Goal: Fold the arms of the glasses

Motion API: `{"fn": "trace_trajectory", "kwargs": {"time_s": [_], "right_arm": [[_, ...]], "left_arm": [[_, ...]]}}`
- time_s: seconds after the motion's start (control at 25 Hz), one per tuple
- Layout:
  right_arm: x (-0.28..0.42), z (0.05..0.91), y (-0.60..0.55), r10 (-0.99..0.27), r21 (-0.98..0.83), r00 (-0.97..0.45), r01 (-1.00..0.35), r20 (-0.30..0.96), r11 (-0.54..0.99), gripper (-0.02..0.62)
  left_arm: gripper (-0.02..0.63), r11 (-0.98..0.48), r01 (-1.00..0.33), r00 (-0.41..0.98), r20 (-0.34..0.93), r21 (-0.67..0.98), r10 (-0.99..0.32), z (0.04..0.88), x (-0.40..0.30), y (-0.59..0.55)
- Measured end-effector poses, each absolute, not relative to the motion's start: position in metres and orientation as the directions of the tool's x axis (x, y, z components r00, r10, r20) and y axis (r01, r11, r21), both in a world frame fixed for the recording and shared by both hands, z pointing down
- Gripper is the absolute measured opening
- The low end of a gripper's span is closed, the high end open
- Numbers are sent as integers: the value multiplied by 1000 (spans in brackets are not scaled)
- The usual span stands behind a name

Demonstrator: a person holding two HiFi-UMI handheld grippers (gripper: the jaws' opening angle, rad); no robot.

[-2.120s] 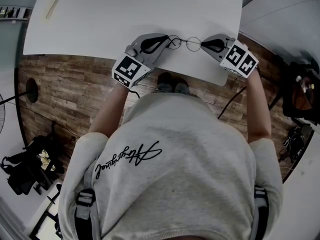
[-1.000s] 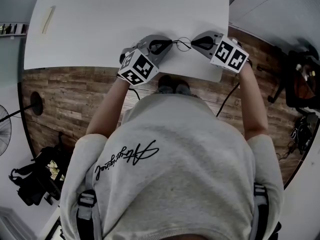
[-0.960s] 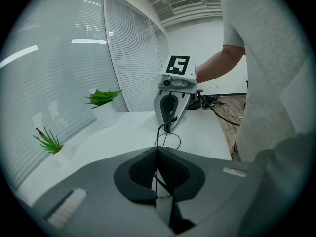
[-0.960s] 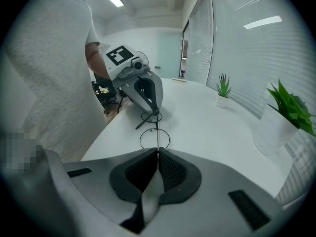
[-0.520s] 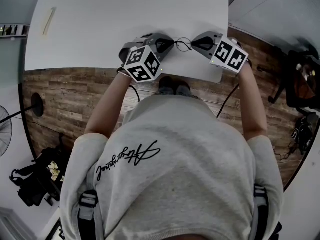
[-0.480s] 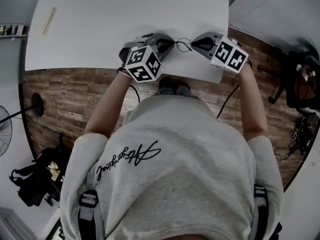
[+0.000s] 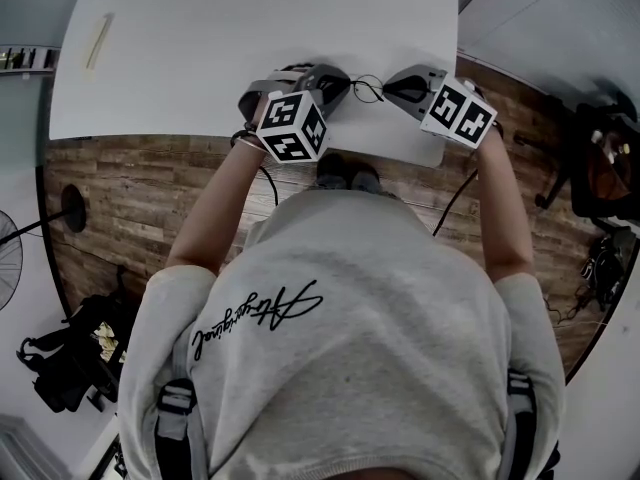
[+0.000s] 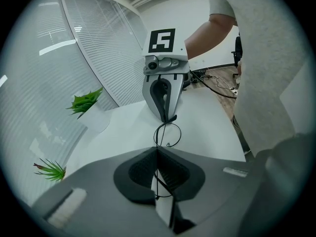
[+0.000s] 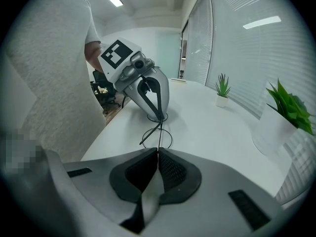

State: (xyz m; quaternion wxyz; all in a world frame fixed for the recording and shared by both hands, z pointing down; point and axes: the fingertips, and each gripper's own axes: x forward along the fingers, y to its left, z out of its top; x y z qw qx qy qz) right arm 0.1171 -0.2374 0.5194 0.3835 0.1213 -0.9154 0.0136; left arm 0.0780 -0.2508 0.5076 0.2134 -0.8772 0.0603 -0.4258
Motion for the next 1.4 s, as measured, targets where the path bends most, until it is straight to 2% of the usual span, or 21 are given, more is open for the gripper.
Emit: {"fn": "trace_trajectory", "kwargs": {"time_s": [0.32, 0.44, 0.56, 0.76, 0.96, 1.2, 1.4], "right_arm": [[118, 518, -240, -218, 79, -676, -231, 703, 970, 13], [117, 518, -239, -217, 76, -676, -232, 705, 970, 14], [117, 518, -238, -225, 79, -674, -240, 703, 968, 15], [119, 515, -242, -272, 93, -678, -288, 683, 953, 36], [119, 510, -239, -309, 78, -695, -343, 650, 936, 86], [120, 485, -242, -440, 115, -698, -461, 566, 880, 94], [125, 437, -251, -587, 129, -691, -595, 423, 793, 107]], "left_arm": [[27, -908, 65, 645, 711, -414, -278, 508, 81, -247], [63, -912, 36, 655, 699, -410, -288, 505, 80, -250], [105, -918, -2, 667, 683, -397, -297, 501, 77, -252], [132, -925, -93, 691, 644, -370, -327, 497, 68, -257], [144, -928, -209, 725, 588, -309, -359, 491, 59, -260], [144, -907, -349, 766, 485, -237, -422, 464, 43, -267], [144, -884, -427, 797, 383, -190, -467, 431, 38, -273]]}}
